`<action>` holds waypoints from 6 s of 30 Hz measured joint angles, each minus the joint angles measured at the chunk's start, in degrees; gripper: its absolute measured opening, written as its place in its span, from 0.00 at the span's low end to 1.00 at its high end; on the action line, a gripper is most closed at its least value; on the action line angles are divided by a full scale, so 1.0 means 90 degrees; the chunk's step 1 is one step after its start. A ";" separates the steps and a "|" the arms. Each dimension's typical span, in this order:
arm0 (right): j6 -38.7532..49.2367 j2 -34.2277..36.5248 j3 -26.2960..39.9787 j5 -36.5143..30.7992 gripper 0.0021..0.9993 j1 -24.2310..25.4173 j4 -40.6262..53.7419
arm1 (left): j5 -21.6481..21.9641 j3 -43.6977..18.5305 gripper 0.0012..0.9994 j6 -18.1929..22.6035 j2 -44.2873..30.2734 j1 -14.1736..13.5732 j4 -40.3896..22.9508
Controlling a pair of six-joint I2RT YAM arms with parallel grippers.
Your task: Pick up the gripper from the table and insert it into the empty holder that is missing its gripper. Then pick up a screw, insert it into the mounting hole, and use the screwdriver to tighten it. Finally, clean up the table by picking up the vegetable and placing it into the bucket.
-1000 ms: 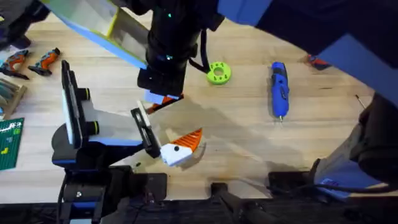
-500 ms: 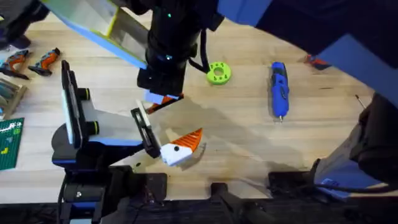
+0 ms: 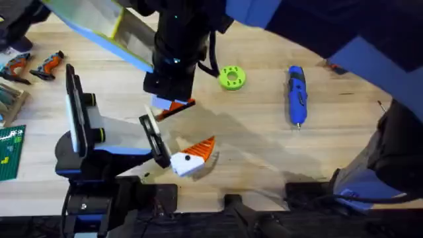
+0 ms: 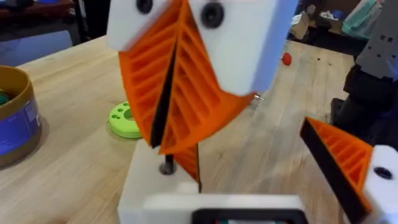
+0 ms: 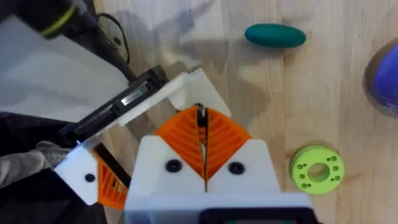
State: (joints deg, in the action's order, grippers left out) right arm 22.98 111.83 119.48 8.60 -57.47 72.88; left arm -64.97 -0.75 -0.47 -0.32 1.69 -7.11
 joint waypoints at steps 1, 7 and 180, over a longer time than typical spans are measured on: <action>0.0000 0.0000 0.0000 0.0000 0.00 0.0000 0.0000 | 0.0000 0.0000 0.99 0.0000 0.0001 0.0000 0.0000; -0.0002 0.0000 0.0000 0.0002 0.00 0.0000 -0.0007 | 0.0000 0.0000 0.99 0.0000 0.0000 0.0000 0.0000; -0.2371 -0.4572 -0.4713 -0.0019 0.84 0.2747 -0.2567 | -0.0022 0.0000 0.99 0.0053 -0.0035 0.0005 -0.0001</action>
State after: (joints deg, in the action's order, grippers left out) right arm 1.64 70.68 77.07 8.43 -32.75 49.78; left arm -65.17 -0.75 0.01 -0.64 1.74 -7.13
